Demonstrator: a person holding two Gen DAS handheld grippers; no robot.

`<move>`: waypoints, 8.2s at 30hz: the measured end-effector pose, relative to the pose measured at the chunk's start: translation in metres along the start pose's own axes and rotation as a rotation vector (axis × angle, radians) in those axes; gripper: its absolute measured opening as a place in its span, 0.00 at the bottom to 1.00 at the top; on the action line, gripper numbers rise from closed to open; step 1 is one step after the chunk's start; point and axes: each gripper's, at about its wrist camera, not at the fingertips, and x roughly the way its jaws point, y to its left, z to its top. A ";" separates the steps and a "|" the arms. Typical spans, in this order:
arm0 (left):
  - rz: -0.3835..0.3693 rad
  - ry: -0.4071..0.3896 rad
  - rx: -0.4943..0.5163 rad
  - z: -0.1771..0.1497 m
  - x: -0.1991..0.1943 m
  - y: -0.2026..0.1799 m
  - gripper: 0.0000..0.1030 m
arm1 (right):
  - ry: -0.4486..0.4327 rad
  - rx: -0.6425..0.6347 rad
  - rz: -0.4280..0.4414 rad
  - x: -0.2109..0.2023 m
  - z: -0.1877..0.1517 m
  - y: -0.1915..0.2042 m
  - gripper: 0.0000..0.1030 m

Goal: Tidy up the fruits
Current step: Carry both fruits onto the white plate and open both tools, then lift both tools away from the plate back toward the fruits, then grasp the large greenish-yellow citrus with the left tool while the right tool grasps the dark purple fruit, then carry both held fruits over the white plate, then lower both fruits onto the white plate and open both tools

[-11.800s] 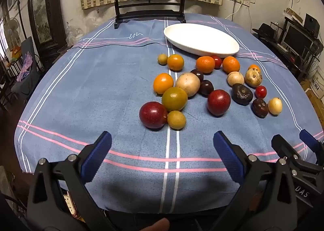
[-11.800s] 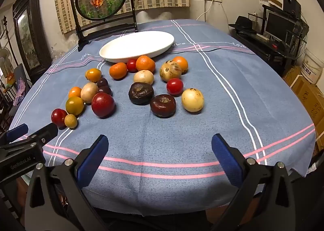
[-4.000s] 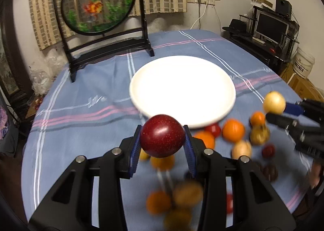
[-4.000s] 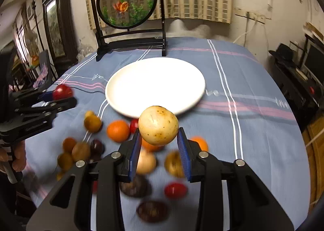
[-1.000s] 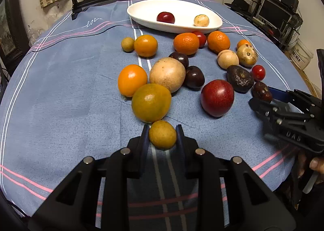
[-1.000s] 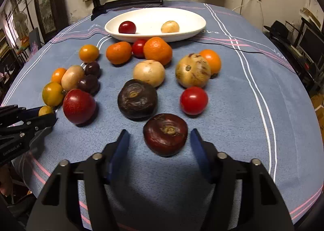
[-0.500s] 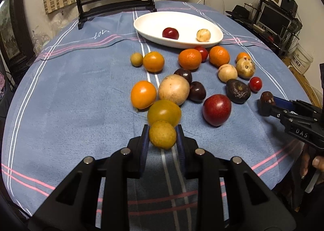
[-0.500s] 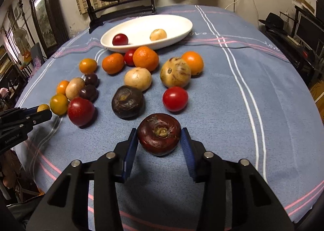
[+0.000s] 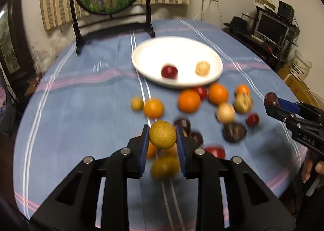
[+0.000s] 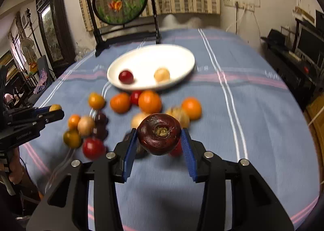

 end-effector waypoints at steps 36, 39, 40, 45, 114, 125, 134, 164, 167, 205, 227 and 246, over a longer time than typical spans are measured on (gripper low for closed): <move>0.111 0.185 -0.058 0.148 0.215 0.033 0.26 | 0.197 -0.058 -0.072 0.211 0.141 -0.013 0.42; 0.102 0.203 -0.062 0.146 0.218 0.033 0.26 | 0.212 -0.054 -0.081 0.215 0.142 -0.015 0.42; 0.099 0.216 -0.068 0.145 0.220 0.033 0.26 | 0.218 -0.047 -0.081 0.216 0.142 -0.016 0.42; 0.113 0.229 -0.085 0.144 0.221 0.035 0.29 | 0.244 0.016 -0.040 0.221 0.141 -0.023 0.50; 0.073 0.162 -0.045 -0.070 0.046 0.001 0.85 | 0.084 0.119 0.059 0.008 -0.069 -0.010 0.64; 0.014 0.145 -0.049 -0.069 0.047 0.001 0.40 | 0.113 0.088 0.075 0.013 -0.070 0.001 0.64; -0.021 0.135 -0.036 -0.072 0.043 -0.002 0.40 | 0.139 0.027 0.114 0.024 -0.066 0.022 0.64; -0.038 0.131 -0.033 -0.073 0.044 0.000 0.40 | 0.216 -0.037 -0.026 0.075 -0.028 0.039 0.45; -0.039 0.135 -0.035 -0.073 0.044 0.000 0.40 | 0.211 -0.018 0.003 0.069 -0.030 0.035 0.45; 0.014 -0.034 0.060 0.073 0.031 0.001 0.40 | -0.023 0.006 0.020 0.033 0.069 -0.009 0.45; 0.098 0.140 0.007 0.175 0.213 0.025 0.40 | 0.148 -0.036 -0.031 0.215 0.177 -0.033 0.44; 0.063 0.260 -0.042 0.186 0.253 0.018 0.58 | 0.262 -0.011 -0.037 0.256 0.182 -0.041 0.58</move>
